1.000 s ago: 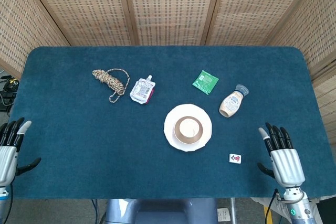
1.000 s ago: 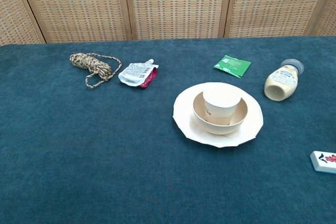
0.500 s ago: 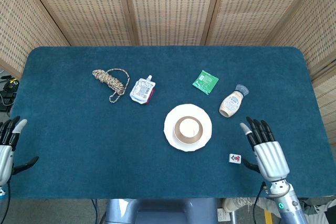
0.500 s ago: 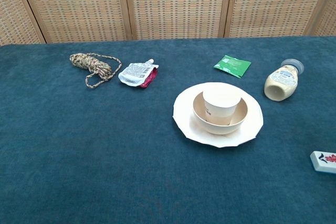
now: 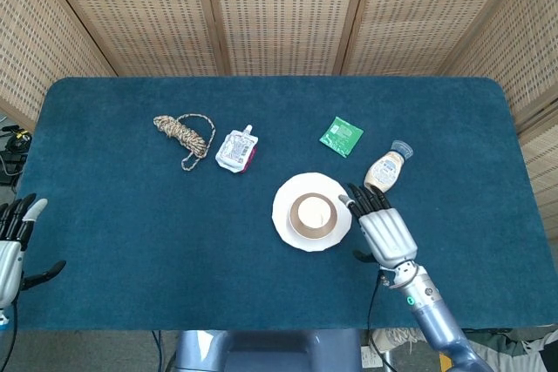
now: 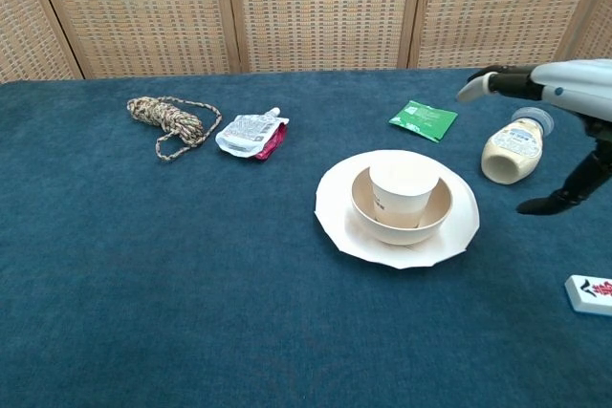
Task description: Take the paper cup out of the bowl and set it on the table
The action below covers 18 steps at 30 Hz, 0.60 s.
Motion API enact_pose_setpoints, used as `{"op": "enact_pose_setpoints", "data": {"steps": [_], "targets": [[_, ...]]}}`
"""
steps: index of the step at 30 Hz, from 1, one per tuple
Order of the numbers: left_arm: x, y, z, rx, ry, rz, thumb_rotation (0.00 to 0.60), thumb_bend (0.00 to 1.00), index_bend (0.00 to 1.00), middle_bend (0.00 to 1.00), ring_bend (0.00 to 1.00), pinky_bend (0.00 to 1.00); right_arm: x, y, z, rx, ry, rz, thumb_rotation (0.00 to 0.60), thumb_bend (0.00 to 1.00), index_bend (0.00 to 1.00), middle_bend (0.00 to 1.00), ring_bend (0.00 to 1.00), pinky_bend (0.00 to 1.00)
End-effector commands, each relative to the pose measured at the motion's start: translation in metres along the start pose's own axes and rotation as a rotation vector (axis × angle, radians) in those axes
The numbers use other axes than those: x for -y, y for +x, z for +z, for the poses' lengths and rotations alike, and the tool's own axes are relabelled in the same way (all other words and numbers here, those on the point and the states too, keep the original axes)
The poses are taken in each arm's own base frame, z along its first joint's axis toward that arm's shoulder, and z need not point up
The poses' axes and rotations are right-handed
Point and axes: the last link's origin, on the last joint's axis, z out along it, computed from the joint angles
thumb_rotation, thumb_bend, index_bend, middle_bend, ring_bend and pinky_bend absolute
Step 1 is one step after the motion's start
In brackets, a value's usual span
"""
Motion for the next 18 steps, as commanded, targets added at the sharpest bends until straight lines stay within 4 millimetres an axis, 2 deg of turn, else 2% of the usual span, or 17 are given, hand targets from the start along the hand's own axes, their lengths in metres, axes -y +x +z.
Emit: {"op": "enact_pose_setpoints", "data": {"steps": [1,8,18], "targets": [[0.000,-0.001,0.001,0.003,0.000,0.000,0.600,0.00,0.00,0.00,0.00,0.00,0.013,0.000,0.021,0.017,0.005,-0.008,0.600,0.35,0.16,0.00,0.00,0.01],[0.001,-0.002,0.002,0.011,0.002,0.001,0.600,0.00,0.00,0.00,0.00,0.00,0.021,-0.006,0.043,0.066,-0.033,-0.033,0.600,0.36,0.18,0.00,0.00,0.01],[0.001,-0.004,0.003,0.020,0.006,0.001,0.600,0.00,0.00,0.00,0.00,0.00,0.029,-0.010,0.064,0.100,-0.058,-0.047,0.600,0.36,0.17,0.00,0.00,0.01]]}}
